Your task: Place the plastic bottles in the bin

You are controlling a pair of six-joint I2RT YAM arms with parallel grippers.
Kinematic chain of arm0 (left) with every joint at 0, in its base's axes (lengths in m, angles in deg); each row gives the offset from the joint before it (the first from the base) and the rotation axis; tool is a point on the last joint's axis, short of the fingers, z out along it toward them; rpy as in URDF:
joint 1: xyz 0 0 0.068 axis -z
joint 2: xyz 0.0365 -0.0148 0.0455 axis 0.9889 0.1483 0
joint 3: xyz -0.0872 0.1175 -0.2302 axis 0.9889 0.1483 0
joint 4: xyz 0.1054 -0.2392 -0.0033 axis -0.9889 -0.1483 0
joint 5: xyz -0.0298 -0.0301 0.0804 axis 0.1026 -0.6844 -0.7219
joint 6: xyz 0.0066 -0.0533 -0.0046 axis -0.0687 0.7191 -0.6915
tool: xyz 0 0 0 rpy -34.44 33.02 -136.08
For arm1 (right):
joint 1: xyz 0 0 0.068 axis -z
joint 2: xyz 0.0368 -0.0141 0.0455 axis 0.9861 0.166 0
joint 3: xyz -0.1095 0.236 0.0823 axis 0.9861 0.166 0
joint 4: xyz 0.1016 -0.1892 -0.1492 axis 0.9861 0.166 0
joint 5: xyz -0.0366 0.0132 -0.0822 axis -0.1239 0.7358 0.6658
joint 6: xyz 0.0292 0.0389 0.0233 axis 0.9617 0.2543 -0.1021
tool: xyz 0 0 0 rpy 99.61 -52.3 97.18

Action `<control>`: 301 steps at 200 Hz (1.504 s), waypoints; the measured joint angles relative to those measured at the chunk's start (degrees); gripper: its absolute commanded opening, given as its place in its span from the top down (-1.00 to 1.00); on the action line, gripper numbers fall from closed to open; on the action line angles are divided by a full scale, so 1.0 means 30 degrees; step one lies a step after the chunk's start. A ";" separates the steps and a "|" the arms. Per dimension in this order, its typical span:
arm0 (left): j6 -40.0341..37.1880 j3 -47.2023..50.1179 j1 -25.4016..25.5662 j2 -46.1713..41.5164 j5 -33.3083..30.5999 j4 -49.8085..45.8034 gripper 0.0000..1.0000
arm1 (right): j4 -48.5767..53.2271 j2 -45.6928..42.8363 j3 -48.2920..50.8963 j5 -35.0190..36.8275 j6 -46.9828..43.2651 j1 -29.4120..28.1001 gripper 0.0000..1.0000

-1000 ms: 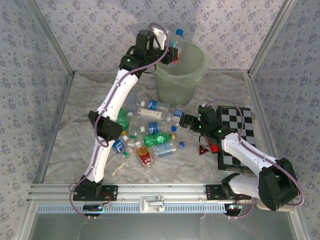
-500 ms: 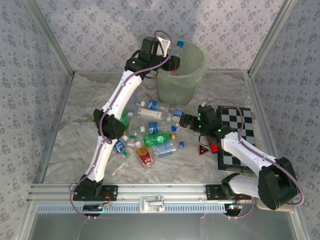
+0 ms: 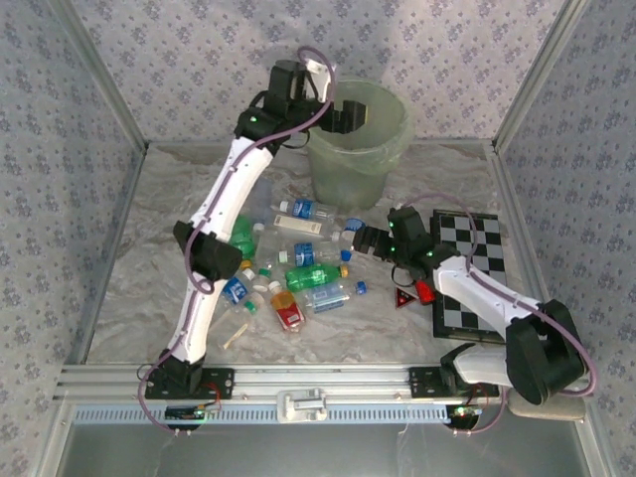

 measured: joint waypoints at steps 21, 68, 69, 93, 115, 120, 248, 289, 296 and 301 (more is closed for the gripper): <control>-0.0015 0.2528 0.0204 -0.2608 0.0117 0.0750 -1.00 | 0.0007 0.0510 -0.0342 -0.0007 0.0007 0.0000 -1.00; -0.0160 1.3792 0.0736 -1.0040 -0.0452 0.6011 -1.00 | -0.0102 0.1719 -0.1297 -0.0248 0.0000 0.0000 -1.00; -0.0160 1.4134 0.0743 -1.0236 -0.0503 0.6120 -1.00 | -0.0109 0.1741 -0.1311 -0.0255 0.0000 0.0000 -1.00; -0.0262 2.0028 0.0736 -1.3413 -0.2149 0.8961 -1.00 | -0.0146 0.2608 -0.1836 -0.0597 0.0000 0.0007 -1.00; -0.0452 2.4414 0.0678 -1.5788 -0.4116 1.0834 -1.00 | -0.0270 0.3730 -0.2433 -0.1144 0.0007 0.0022 -1.00; -0.0452 2.5288 0.0670 -1.6283 -0.4575 1.1169 -1.00 | -0.0284 0.4000 -0.2572 -0.1246 0.0015 0.0036 -1.00; 0.6841 4.1040 -0.1239 -2.4203 -1.2764 1.2553 -1.00 | -0.0342 0.9741 -0.6594 -0.1858 0.0080 0.1027 -0.82; 0.9959 4.3350 -0.1253 -2.5638 -1.4535 1.2990 -1.00 | -0.0335 1.0652 -0.6856 -0.2055 0.0240 0.1013 -0.80; 1.0185 4.3415 -0.1326 -2.5740 -1.4702 1.3049 -1.00 | -0.0335 1.0805 -0.6900 -0.2069 0.0270 0.1013 -0.80; 1.0280 4.3415 -0.1362 -2.5762 -1.4804 1.3121 -1.00 | -0.0335 1.0907 -0.6921 -0.2069 0.0291 0.1005 -0.80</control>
